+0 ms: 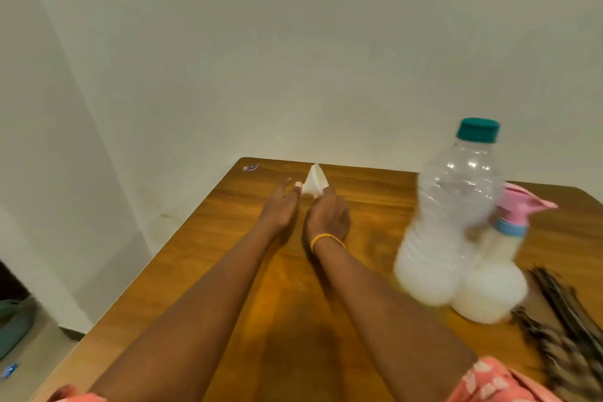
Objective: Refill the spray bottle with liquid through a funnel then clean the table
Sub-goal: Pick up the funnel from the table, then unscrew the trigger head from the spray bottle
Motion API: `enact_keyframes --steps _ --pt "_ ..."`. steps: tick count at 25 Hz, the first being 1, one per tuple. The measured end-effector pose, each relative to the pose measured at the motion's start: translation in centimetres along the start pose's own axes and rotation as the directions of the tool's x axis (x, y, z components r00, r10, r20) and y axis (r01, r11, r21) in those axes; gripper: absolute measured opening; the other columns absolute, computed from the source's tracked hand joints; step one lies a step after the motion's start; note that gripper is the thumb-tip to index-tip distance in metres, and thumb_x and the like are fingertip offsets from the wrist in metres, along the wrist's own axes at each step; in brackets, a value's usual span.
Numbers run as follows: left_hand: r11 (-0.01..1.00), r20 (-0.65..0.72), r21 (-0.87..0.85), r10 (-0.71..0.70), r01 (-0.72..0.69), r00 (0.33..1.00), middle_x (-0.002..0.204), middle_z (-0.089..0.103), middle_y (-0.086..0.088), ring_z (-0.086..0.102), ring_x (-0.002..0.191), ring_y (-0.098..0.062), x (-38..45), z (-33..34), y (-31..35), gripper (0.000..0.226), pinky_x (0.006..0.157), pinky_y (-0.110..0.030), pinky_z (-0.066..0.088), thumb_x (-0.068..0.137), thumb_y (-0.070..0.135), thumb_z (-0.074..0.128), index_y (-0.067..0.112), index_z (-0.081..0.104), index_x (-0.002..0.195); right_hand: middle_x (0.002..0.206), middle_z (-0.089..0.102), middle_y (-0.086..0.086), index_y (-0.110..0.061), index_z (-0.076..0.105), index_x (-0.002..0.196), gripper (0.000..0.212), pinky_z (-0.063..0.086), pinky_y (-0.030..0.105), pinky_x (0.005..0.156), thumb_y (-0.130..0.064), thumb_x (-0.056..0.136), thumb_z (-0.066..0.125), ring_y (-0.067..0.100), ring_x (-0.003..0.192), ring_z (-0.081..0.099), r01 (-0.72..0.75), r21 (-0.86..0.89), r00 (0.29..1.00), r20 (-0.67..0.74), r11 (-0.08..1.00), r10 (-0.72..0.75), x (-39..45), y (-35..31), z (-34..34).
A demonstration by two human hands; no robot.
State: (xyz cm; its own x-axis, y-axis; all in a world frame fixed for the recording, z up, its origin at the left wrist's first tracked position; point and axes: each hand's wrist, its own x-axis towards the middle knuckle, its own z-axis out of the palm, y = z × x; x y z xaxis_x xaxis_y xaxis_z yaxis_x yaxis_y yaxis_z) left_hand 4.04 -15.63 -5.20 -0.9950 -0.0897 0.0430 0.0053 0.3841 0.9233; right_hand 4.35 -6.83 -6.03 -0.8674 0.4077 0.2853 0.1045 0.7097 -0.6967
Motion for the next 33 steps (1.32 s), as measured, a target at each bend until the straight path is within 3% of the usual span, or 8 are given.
enact_keyframes --steps 6,12,16,21,24,27,30,33 --pt "1.000 0.023 -0.013 -0.025 0.026 0.999 0.143 0.045 -0.007 0.044 0.128 -0.027 -13.2 -0.5 0.7 0.057 0.105 -0.047 0.040 0.095 0.049 0.042 0.018 0.036 0.143 0.110 0.064 0.010 -0.015 0.059 0.115 0.026 0.051 0.039 0.079 -0.021 0.096 0.043 0.031 0.101 0.060 0.149 0.056 0.985 0.079 0.987 -0.153 -10.6 2.5 -9.2" --pt "0.998 0.004 0.052 -0.029 0.029 1.000 0.126 0.059 -0.009 0.054 0.113 -0.025 -21.0 1.6 0.9 0.042 0.093 -0.038 0.043 0.097 0.038 0.042 0.012 0.052 0.128 0.114 0.066 0.012 -0.013 0.062 0.118 0.029 0.050 0.037 0.078 -0.019 0.096 0.043 0.033 0.104 0.061 0.116 0.031 0.975 0.190 0.993 -0.120 -15.8 5.5 -14.3" --pt "0.997 0.008 0.080 -0.006 0.006 1.000 0.130 0.055 -0.012 0.054 0.113 -0.024 -23.3 2.8 0.7 0.042 0.090 -0.035 0.043 0.099 0.034 0.038 0.011 0.046 0.133 0.118 0.066 0.012 -0.013 0.060 0.120 0.029 0.050 0.037 0.083 -0.020 0.096 0.046 0.032 0.107 0.061 0.086 0.046 0.958 0.272 0.995 -0.095 -17.1 6.7 -15.4" --pt "0.938 -0.122 0.333 0.144 -0.096 0.982 0.138 0.047 -0.015 0.046 0.125 -0.029 -23.9 2.9 1.9 0.044 0.096 -0.034 0.040 0.098 0.023 0.045 0.006 0.039 0.138 0.120 0.064 0.013 -0.012 0.054 0.126 0.042 0.052 0.038 0.088 -0.020 0.085 0.061 0.032 0.108 0.060 0.103 0.126 0.889 0.432 0.987 -0.148 -16.3 7.9 -17.0" --pt "0.903 -0.265 0.374 0.324 -0.213 0.908 0.123 0.055 -0.009 0.053 0.112 -0.021 -24.9 3.9 4.0 0.034 0.080 -0.024 0.043 0.094 0.019 0.052 0.011 0.050 0.127 0.097 0.070 0.009 -0.012 0.067 0.108 0.031 0.056 0.038 0.081 -0.017 0.079 0.061 0.024 0.091 0.064 0.109 0.197 0.913 0.368 0.974 -0.176 -15.1 9.1 -19.2" --pt "0.836 -0.217 0.334 0.517 -0.435 0.828 0.100 0.064 -0.006 0.060 0.092 -0.017 -25.9 6.0 6.6 0.018 0.069 -0.018 0.041 0.092 0.013 0.052 0.011 0.061 0.108 0.071 0.068 0.005 -0.011 0.072 0.078 0.013 0.054 0.031 0.065 -0.018 0.078 0.061 0.019 0.072 0.063 0.164 0.262 0.957 0.191 0.951 -0.217 -14.0 10.6 -22.0" --pt "0.810 -0.090 0.277 0.557 -0.516 0.826 0.102 0.069 -0.007 0.061 0.091 -0.015 -26.6 8.8 8.7 0.021 0.074 -0.022 0.049 0.093 0.010 0.050 0.009 0.065 0.108 0.062 0.061 0.003 -0.010 0.068 0.069 0.013 0.042 0.027 0.057 -0.015 0.078 0.060 0.019 0.063 0.056 0.159 0.320 0.983 0.032 0.934 -0.179 -12.4 12.4 -24.7" --pt "0.815 -0.012 0.244 0.544 -0.525 0.839 0.114 0.068 -0.008 0.063 0.104 -0.018 -26.8 11.7 10.6 0.028 0.089 -0.030 0.052 0.095 0.011 0.047 0.009 0.064 0.118 0.068 0.062 0.002 -0.010 0.069 0.076 0.011 0.041 0.024 0.057 -0.016 0.080 0.061 0.019 0.068 0.059 0.104 0.332 0.993 -0.092 0.937 -0.077 -10.0 13.8 -27.1"
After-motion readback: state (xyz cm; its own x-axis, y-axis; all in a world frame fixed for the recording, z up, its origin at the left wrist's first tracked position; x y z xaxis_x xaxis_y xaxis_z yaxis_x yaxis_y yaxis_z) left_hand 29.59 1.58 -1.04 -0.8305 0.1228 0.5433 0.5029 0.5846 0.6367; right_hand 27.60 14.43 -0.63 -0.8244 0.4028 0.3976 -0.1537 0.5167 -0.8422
